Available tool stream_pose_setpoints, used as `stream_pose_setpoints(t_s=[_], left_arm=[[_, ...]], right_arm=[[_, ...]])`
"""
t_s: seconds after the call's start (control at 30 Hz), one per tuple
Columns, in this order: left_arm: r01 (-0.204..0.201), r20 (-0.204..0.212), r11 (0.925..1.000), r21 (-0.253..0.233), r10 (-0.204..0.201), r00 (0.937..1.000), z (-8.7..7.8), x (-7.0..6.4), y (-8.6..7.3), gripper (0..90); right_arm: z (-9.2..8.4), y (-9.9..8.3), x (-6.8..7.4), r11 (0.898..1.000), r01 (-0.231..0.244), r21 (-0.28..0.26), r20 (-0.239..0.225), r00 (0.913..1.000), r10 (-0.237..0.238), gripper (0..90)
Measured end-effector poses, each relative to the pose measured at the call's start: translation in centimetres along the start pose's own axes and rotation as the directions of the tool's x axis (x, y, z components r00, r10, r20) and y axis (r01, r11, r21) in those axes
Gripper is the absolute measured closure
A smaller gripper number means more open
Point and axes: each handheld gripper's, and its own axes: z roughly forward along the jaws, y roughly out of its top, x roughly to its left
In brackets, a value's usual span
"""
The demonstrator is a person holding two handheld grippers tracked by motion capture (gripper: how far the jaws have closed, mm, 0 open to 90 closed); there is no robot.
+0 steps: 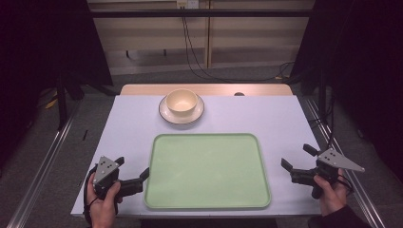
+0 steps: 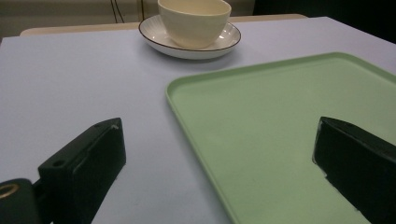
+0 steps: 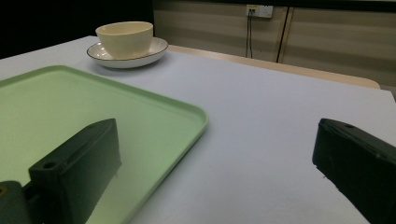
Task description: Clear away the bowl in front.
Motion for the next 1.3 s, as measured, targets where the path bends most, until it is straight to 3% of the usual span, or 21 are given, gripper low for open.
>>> stream_pose_setpoints(t_s=[0.13, 0.37, 1.0, 1.17, 1.3], left_arm=[[0.018, 0.001, 0.9998, 0.002, -0.018, 0.9998, -0.1, 0.2, 0.0, 2.0], [0.012, 0.017, 0.9999, 0.004, -0.012, 0.9998, -0.1, 0.1, 0.0, 2.0], [0.008, 0.042, 0.9999, -0.012, -0.008, 0.9991, 0.3, -0.4, 0.6, 2.0], [-0.051, 0.028, 0.9987, -0.002, 0.051, 0.9983, 1.1, -0.7, 1.2, 1.7], [-0.02, 0.041, 0.9998, -0.002, 0.02, 0.9989, 1.9, -0.6, 1.4, 1.6]], right_arm=[[0.0, -0.1, 0.1, 1.0, 0.004, 0.009, -0.012, 0.9999, -0.004, 0.4], [0.1, -0.2, 0.1, 1.0, 0.022, 0.009, -0.014, 0.9997, -0.022, 0.4], [0.1, -0.2, 0.2, 1.0, 0.013, 0.0, -0.026, 0.9996, -0.013, 1.8], [0.1, -0.2, 0.3, 1.0, 0.02, 0.001, -0.034, 0.9992, -0.02, 1.9], [0.0, -0.2, 0.2, 1.0, 0.025, 0.002, -0.035, 0.9991, -0.025, 2.0]])
